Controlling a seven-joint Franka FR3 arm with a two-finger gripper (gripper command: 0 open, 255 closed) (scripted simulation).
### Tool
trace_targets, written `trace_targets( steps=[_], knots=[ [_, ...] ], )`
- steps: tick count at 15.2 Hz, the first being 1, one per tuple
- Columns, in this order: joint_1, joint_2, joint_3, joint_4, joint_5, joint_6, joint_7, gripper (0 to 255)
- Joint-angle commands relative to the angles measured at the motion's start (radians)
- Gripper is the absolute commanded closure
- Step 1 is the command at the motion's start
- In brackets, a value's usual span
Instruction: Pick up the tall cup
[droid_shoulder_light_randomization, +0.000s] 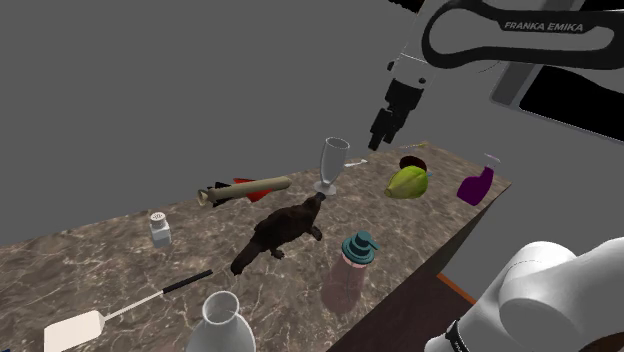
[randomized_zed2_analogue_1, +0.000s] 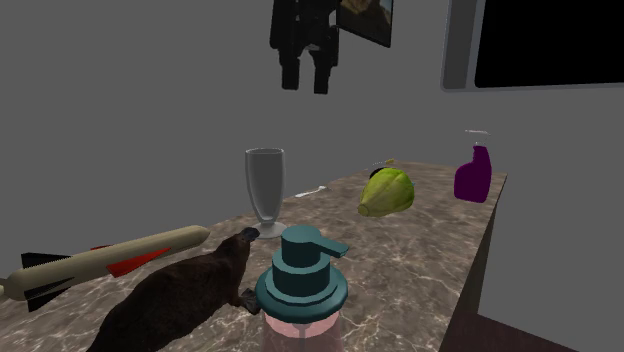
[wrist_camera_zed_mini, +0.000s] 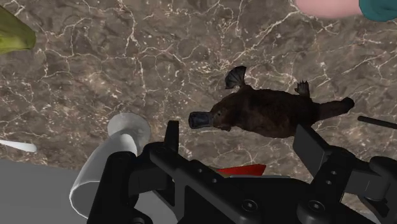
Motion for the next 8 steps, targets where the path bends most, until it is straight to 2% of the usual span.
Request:
trace_targets(
  steps=[1,8],
  knots=[
    [-0.003,0.074,-0.015,0.039,-0.006,0.026,-0.025,0],
    [-0.012,0.35,-0.056,0.219,-0.007,0.087,-0.102,0]
  ],
)
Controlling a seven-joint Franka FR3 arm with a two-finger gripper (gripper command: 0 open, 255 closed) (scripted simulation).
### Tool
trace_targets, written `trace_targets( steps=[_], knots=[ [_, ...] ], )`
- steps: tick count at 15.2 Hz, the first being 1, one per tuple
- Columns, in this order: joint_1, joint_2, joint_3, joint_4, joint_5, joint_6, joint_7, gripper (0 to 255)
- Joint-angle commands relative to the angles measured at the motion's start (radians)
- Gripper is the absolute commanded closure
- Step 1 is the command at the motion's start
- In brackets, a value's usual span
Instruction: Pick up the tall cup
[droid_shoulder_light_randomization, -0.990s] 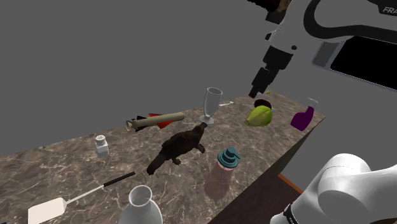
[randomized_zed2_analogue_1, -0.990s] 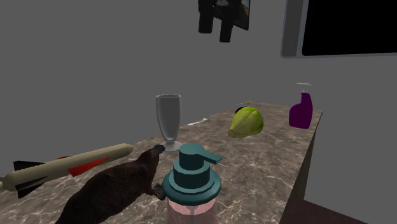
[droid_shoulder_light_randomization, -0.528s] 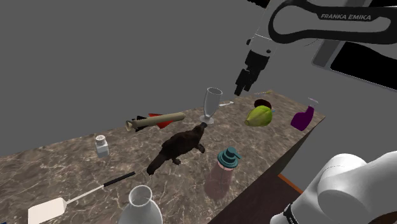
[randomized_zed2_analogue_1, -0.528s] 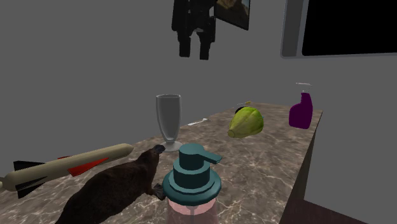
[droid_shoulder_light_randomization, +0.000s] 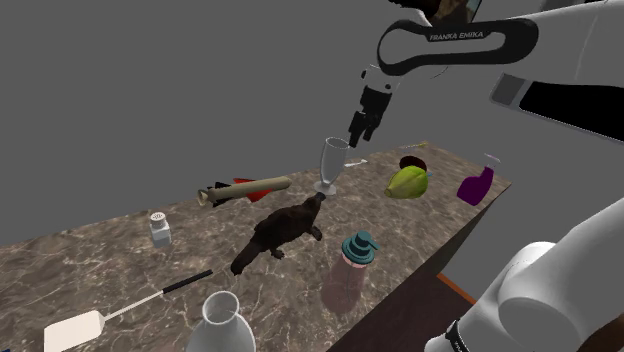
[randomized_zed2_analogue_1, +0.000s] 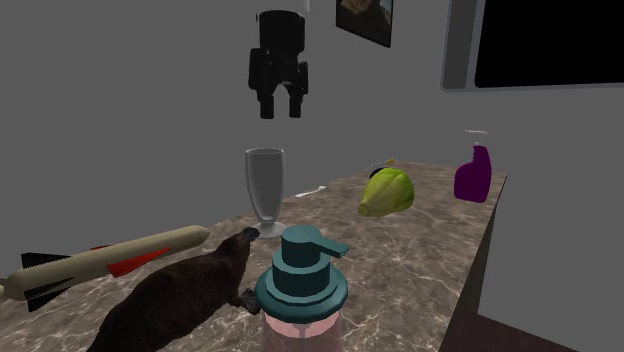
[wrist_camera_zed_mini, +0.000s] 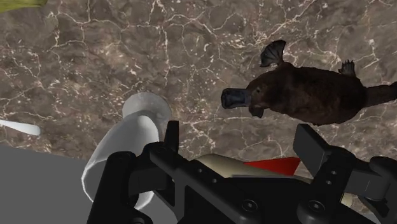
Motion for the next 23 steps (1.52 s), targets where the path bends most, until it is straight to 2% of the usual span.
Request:
trace_targets(
  steps=[1,7,12,19,22,23],
  knots=[
    [-0.002,0.086,-0.008,0.061,0.003,0.015,-0.02,0],
    [-0.021,0.334,-0.028,0.28,0.02,0.015,-0.082,0],
    [-0.046,0.554,-0.033,0.514,0.037,-0.023,-0.125,0],
    [-0.046,0.569,-0.031,0.443,0.04,0.064,-0.126,0],
    [-0.046,0.571,-0.031,0.437,0.04,0.071,-0.126,0],
    [-0.046,0.572,-0.031,0.438,0.04,0.071,-0.126,255]
  ],
)
